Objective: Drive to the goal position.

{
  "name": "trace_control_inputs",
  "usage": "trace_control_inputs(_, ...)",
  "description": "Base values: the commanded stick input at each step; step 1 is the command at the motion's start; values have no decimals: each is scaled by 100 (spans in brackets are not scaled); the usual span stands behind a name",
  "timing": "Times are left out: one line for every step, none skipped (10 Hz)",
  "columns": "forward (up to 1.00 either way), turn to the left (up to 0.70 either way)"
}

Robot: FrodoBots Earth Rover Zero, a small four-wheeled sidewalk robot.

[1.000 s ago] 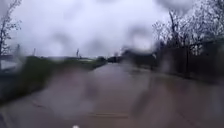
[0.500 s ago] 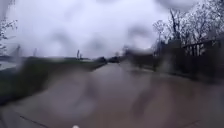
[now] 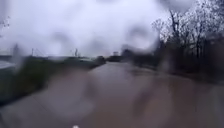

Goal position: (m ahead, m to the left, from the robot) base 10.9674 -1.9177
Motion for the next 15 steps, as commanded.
trace_control_inputs(70, -2)
trace_control_inputs(70, -18)
trace_control_inputs(70, -33)
trace_control_inputs(70, -32)
trace_control_inputs(70, -10)
trace_control_inputs(70, 0)
trace_control_inputs(70, 0)
trace_control_inputs(70, 0)
trace_control_inputs(70, 0)
trace_control_inputs(70, 0)
trace_control_inputs(70, 0)
trace_control_inputs(70, 0)
trace_control_inputs(70, 0)
trace_control_inputs(70, 0)
trace_control_inputs(70, 0)
